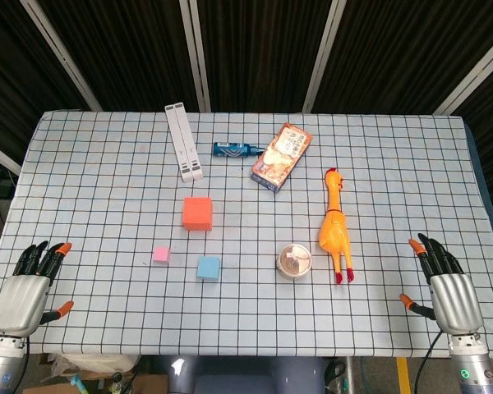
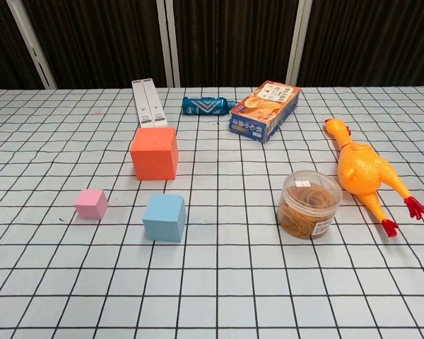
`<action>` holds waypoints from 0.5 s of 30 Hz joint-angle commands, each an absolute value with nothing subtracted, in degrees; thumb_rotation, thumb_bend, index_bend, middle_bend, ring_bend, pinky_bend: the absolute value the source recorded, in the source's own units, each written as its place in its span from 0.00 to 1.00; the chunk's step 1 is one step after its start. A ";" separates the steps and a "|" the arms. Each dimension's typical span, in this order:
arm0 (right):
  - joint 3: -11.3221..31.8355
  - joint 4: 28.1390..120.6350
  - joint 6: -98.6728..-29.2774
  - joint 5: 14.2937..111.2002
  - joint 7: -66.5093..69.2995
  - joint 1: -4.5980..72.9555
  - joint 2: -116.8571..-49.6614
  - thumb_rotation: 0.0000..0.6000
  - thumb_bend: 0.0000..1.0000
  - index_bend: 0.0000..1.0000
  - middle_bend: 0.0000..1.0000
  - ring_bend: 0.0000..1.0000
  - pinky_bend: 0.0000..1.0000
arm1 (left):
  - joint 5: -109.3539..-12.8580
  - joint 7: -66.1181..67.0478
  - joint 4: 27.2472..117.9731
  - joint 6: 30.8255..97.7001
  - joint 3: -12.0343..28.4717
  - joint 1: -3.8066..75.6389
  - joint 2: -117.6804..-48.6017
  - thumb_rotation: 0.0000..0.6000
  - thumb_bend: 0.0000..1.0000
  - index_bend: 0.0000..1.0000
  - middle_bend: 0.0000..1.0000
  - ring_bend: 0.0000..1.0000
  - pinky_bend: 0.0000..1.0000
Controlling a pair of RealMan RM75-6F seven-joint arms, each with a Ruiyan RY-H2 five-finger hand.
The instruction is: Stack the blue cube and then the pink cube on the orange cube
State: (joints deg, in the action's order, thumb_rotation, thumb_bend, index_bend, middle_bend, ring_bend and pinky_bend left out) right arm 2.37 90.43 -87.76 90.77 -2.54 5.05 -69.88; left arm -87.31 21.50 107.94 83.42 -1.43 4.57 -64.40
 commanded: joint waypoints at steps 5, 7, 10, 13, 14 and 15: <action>2.25 90.60 -87.16 90.79 -2.51 5.27 -69.92 1.00 0.16 0.10 0.07 0.10 0.21 | -87.76 19.83 106.84 81.89 -1.08 5.73 -64.66 1.00 0.20 0.00 0.20 0.04 0.02; 2.20 90.52 -86.89 90.76 -2.52 5.35 -69.96 1.00 0.16 0.10 0.07 0.10 0.21 | -86.74 19.62 107.43 79.66 -0.34 7.20 -64.03 1.00 0.20 0.00 0.27 0.09 0.05; 2.24 90.55 -86.86 90.87 -2.47 5.43 -70.03 1.00 0.16 0.10 0.07 0.10 0.21 | -84.78 19.57 109.23 76.63 1.64 9.79 -62.93 1.00 0.20 0.00 0.46 0.24 0.19; 2.22 90.61 -86.88 91.02 -2.44 5.46 -70.06 1.00 0.16 0.10 0.07 0.10 0.21 | -82.46 19.98 112.00 72.68 4.22 13.38 -62.07 1.00 0.20 0.05 0.73 0.47 0.42; 2.23 90.60 -86.82 91.02 -2.45 5.49 -70.07 1.00 0.16 0.10 0.07 0.10 0.21 | -81.66 19.68 112.80 71.33 4.95 14.52 -62.03 1.00 0.20 0.08 0.82 0.55 0.51; 2.23 90.60 -86.77 91.01 -2.45 5.51 -70.08 1.00 0.16 0.10 0.07 0.10 0.21 | -81.26 19.09 113.38 70.38 5.43 15.33 -62.16 1.00 0.19 0.11 0.88 0.62 0.58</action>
